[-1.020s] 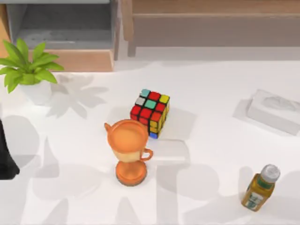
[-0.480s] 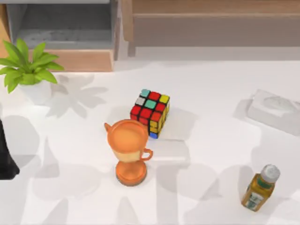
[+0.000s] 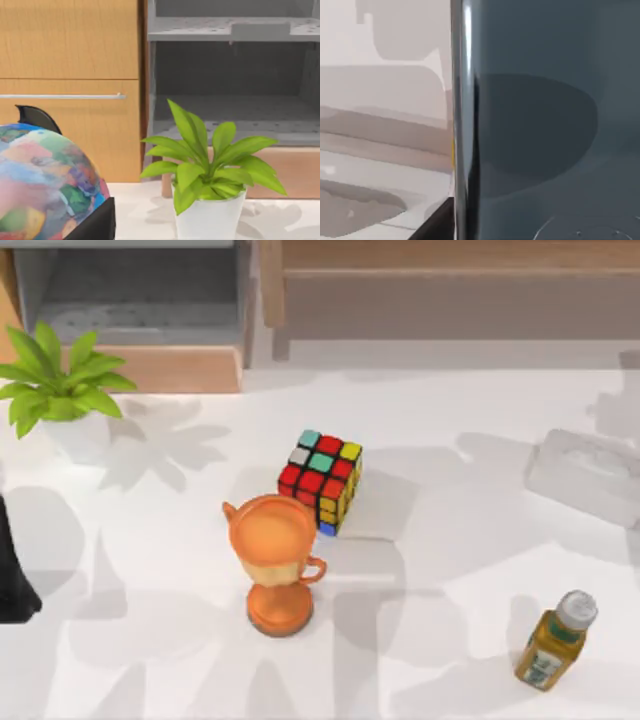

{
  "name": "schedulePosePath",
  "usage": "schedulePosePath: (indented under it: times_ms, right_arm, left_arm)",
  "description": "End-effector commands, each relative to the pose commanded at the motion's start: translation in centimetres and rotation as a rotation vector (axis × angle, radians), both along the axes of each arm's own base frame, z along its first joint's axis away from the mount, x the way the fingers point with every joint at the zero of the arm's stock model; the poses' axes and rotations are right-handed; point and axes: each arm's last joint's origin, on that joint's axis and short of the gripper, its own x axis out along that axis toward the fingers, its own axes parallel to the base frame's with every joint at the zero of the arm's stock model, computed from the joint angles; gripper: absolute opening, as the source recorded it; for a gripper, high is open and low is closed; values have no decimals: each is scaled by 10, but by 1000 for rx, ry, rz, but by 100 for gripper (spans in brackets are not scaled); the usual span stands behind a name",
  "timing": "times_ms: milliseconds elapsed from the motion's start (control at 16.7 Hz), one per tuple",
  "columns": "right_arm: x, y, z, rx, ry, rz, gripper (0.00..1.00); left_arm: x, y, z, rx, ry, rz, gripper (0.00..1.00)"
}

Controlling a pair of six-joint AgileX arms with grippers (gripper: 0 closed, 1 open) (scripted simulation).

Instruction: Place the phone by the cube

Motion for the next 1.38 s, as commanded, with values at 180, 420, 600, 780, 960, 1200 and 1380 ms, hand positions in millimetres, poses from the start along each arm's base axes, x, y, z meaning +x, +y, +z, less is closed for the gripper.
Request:
schedulePosePath:
  times_ms: [180, 420, 600, 780, 960, 1200, 1380]
  right_arm:
    - [14, 48, -1, 41, 53, 37, 0]
    - [25, 115, -14, 68, 141, 111, 0]
    - [28, 163, -28, 64, 194, 172, 0]
    - [28, 202, -44, 46, 227, 230, 0]
    - [27, 229, -59, 24, 242, 274, 0]
    - [27, 243, -68, 8, 248, 299, 0]
    - [27, 243, -68, 8, 248, 299, 0]
  left_arm:
    - [0, 0, 0, 0, 0, 0, 100]
    - [0, 0, 0, 0, 0, 0, 100]
    - [0, 0, 0, 0, 0, 0, 100]
    - [0, 0, 0, 0, 0, 0, 100]
    - [0, 0, 0, 0, 0, 0, 100]
    - [0, 0, 0, 0, 0, 0, 100]
    - [0, 0, 0, 0, 0, 0, 100]
